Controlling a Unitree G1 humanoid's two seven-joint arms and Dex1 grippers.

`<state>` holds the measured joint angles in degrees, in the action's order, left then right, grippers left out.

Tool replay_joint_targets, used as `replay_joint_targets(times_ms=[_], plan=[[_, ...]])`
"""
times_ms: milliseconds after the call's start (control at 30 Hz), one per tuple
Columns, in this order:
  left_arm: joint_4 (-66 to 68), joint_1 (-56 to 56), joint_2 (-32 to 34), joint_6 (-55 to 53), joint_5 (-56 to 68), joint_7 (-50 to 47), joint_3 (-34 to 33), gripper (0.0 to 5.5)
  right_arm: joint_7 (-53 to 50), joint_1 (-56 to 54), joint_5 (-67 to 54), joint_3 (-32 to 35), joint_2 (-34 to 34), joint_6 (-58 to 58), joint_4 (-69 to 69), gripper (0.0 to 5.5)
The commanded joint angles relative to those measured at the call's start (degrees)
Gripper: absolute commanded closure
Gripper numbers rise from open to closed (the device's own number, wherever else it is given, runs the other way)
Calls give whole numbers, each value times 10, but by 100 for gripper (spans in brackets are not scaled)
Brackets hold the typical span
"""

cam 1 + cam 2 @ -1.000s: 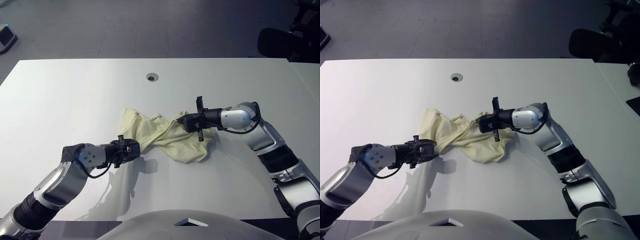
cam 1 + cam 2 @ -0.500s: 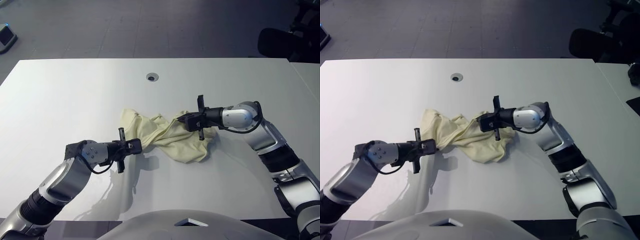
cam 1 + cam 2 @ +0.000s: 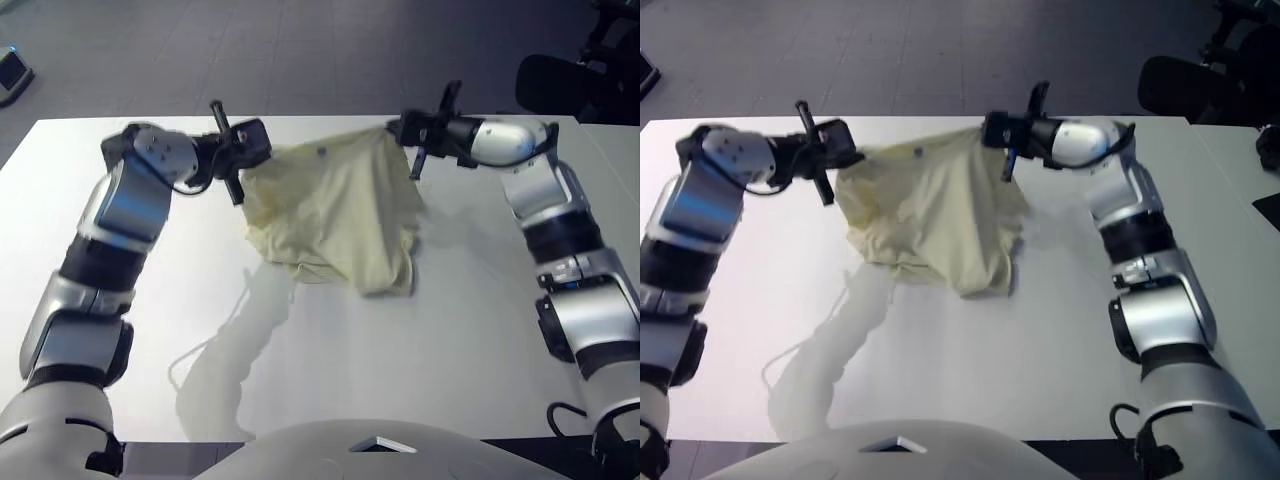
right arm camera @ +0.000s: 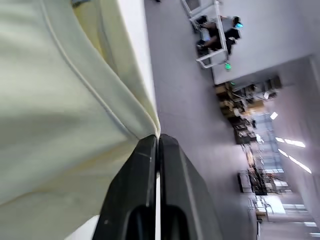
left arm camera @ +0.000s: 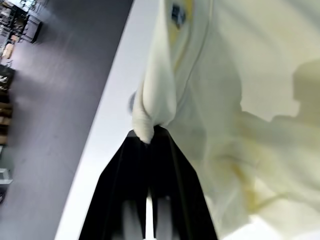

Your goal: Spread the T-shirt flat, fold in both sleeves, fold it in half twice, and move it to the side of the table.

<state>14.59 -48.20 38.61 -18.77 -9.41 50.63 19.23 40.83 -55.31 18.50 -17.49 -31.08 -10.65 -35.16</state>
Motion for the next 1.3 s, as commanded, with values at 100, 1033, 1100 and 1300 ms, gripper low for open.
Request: replay_joint_targets(times_ms=[100, 1033, 1100, 1300], plan=[[453, -295, -118, 151, -116, -219, 44, 547, -218, -233, 94, -38, 69, -32, -319, 550], [-66, 38, 48, 171, -22, 150, 67, 547, 211, -104, -11, -20, -41, -167, -247, 550], [-155, 80, 80, 137, 7, 187, 50, 547, 314, -52, -77, -11, -75, -107, -133, 550], [-353, 194, 169, 94, 60, 274, 42, 547, 507, 135, -289, -34, -194, 160, 294, 550]])
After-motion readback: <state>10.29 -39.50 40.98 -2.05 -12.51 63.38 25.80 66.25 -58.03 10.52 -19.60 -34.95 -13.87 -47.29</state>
